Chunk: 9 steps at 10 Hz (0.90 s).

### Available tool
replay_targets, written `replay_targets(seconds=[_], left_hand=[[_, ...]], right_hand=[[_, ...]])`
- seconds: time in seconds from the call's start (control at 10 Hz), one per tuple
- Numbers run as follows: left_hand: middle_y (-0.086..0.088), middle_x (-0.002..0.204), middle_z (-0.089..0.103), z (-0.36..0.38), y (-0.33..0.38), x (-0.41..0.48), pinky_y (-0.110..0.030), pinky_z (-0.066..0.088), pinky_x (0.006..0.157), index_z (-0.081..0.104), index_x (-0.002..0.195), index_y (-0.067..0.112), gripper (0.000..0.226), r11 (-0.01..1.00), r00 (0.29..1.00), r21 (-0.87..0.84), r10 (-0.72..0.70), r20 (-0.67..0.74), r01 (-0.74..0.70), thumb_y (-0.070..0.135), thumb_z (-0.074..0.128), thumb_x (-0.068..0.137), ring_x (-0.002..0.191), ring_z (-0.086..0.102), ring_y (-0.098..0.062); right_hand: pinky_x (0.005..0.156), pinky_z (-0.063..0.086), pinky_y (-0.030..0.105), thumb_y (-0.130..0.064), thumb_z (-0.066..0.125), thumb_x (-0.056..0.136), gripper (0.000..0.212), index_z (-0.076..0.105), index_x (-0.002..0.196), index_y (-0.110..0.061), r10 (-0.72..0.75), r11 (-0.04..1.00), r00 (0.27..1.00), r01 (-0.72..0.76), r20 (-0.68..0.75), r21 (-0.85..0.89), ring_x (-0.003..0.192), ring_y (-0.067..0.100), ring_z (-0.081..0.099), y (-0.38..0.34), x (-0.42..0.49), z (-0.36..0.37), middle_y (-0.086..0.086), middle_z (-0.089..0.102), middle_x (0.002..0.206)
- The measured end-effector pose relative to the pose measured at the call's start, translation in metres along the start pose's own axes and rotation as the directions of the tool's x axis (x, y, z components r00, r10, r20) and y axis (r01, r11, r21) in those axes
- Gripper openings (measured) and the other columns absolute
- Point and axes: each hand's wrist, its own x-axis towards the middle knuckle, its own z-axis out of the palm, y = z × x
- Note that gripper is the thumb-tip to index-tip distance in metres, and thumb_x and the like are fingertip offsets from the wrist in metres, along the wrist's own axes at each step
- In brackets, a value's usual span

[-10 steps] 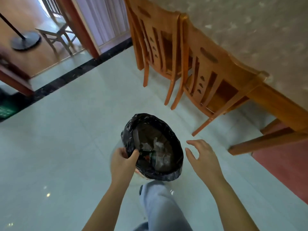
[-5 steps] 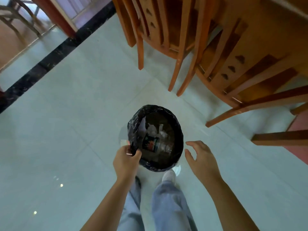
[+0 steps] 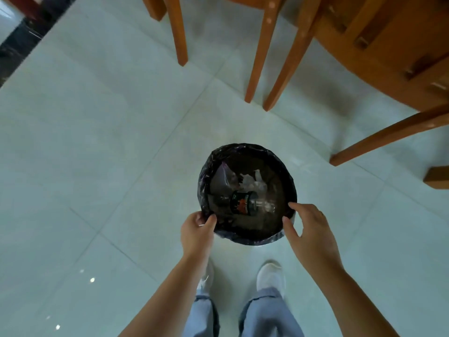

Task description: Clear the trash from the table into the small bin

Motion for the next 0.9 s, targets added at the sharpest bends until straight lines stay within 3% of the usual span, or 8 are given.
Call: replay_targets(seconds=[0.2, 0.4, 0.5, 0.7, 0.8, 0.9], left_hand=[[-0.008, 0.073, 0.059, 0.040, -0.035, 0.049, -0.049, 0.051, 0.077, 0.062, 0.080, 0.003, 0.009, 0.998, 0.996, -0.055, 0.007, 0.087, -0.002, 0.012, 0.061, 0.080, 0.075, 0.059, -0.029], [-0.014, 0.079, 0.062, 0.057, -0.058, 0.079, -0.049, 0.049, 0.082, 0.061, 0.073, 0.008, 0.009, 0.992, 0.994, -0.125, 0.013, 0.111, 0.001, 0.006, 0.061, 0.081, 0.077, 0.058, -0.026], [-0.009, 0.076, 0.063, 0.061, -0.068, 0.088, -0.040, 0.051, 0.075, 0.061, 0.068, 0.015, 0.017, 0.987, 0.989, -0.160, -0.001, 0.145, 0.025, 0.006, 0.061, 0.083, 0.073, 0.059, -0.024], [-0.003, 0.081, 0.064, 0.060, -0.085, 0.093, -0.036, 0.047, 0.075, 0.063, 0.077, 0.017, 0.007, 0.988, 0.985, -0.153, 0.017, 0.173, 0.010, 0.017, 0.063, 0.084, 0.074, 0.056, -0.018], [0.004, 0.083, 0.065, 0.057, -0.087, 0.093, -0.032, 0.045, 0.074, 0.062, 0.078, 0.018, 0.007, 0.989, 0.982, -0.147, 0.005, 0.186, 0.023, 0.023, 0.065, 0.083, 0.080, 0.058, -0.011], [0.000, 0.099, 0.066, 0.053, -0.089, 0.092, -0.030, 0.042, 0.075, 0.063, 0.094, 0.016, 0.017, 0.989, 0.981, -0.142, -0.024, 0.190, 0.052, 0.028, 0.065, 0.082, 0.091, 0.060, -0.011]], right_hand=[[0.076, 0.050, 0.040, -0.021, 0.058, 0.084, 0.034, 0.054, 0.117, -0.010, 0.032, 0.999, 0.997, -0.034, -0.065, -0.029, 0.101, 0.026, 0.053, 0.030, 0.027, 0.046, 0.012, 0.059, 0.114], [0.077, 0.050, 0.044, -0.017, 0.062, 0.081, 0.035, 0.055, 0.114, -0.008, 0.047, 0.997, 0.993, -0.053, -0.104, -0.055, 0.107, 0.032, 0.050, 0.054, 0.039, 0.077, 0.015, 0.056, 0.118], [0.077, 0.051, 0.046, -0.016, 0.063, 0.079, 0.036, 0.055, 0.113, -0.008, 0.062, 0.996, 0.992, -0.068, -0.113, -0.052, 0.108, 0.033, 0.050, 0.061, 0.041, 0.092, 0.015, 0.054, 0.120], [0.079, 0.050, 0.045, -0.018, 0.063, 0.079, 0.037, 0.056, 0.114, -0.009, 0.071, 0.995, 0.994, -0.077, -0.086, -0.068, 0.110, 0.033, 0.050, 0.063, 0.036, 0.108, 0.015, 0.053, 0.123], [0.082, 0.050, 0.044, -0.019, 0.061, 0.080, 0.037, 0.055, 0.115, -0.010, 0.075, 0.994, 0.995, -0.080, -0.062, -0.078, 0.111, 0.032, 0.050, 0.060, 0.035, 0.108, 0.014, 0.053, 0.124], [0.083, 0.049, 0.044, -0.021, 0.061, 0.081, 0.037, 0.054, 0.116, -0.011, 0.082, 0.993, 0.993, -0.088, -0.079, -0.075, 0.112, 0.030, 0.049, 0.058, 0.034, 0.108, 0.013, 0.052, 0.125]])
